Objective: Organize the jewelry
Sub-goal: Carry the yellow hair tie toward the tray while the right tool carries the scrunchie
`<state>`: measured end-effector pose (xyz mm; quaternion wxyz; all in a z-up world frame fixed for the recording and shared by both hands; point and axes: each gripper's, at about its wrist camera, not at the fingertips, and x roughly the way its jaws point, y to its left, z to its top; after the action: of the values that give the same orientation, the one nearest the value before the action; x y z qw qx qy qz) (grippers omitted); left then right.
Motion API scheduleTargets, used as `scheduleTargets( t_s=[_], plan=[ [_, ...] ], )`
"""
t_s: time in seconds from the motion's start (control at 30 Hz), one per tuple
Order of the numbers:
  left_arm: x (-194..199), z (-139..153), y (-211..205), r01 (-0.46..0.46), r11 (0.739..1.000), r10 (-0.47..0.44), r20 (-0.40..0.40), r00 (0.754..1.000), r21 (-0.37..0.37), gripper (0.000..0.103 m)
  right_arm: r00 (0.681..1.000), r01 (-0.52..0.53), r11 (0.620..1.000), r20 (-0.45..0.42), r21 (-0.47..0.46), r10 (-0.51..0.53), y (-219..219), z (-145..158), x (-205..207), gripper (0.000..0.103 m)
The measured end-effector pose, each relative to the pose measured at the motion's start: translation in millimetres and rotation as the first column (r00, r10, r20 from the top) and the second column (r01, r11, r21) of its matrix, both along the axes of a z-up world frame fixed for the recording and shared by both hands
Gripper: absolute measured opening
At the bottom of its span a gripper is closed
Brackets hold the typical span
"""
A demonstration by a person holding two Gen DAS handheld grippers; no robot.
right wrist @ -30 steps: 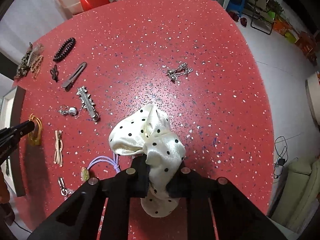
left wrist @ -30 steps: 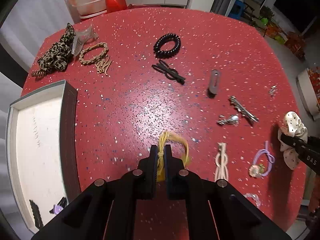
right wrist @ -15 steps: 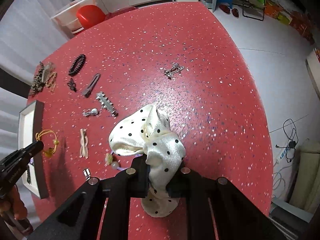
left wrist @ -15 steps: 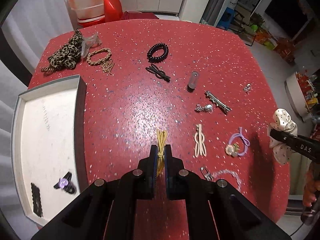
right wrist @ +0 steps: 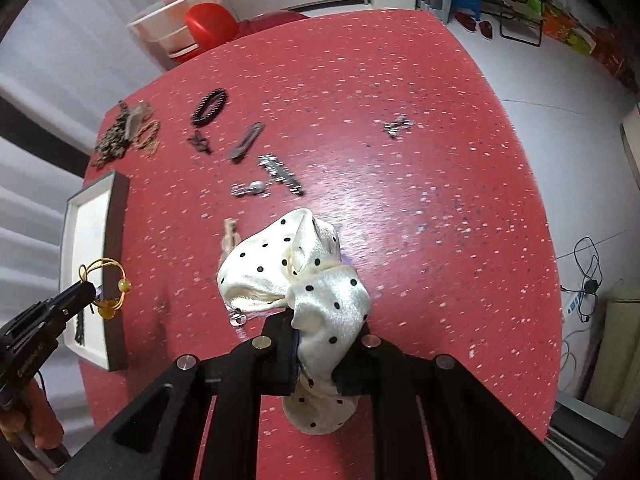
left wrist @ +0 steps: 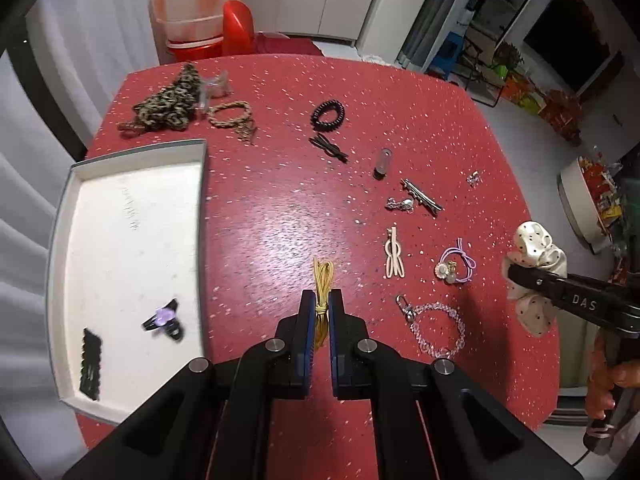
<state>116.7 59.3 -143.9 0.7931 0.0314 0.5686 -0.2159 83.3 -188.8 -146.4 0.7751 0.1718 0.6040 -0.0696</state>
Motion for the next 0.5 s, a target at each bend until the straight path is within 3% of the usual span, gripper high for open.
scheduleTargets(
  t_s=[0.5],
  plan=[
    [6.6,30.8,103.3,-0.157,0.988,0.157,0.058,0.986,-0.013,0.008,0.984,-0.175,0.984,0.051,0.032,0.173,109.4,20.5,41.7,0.014]
  ],
)
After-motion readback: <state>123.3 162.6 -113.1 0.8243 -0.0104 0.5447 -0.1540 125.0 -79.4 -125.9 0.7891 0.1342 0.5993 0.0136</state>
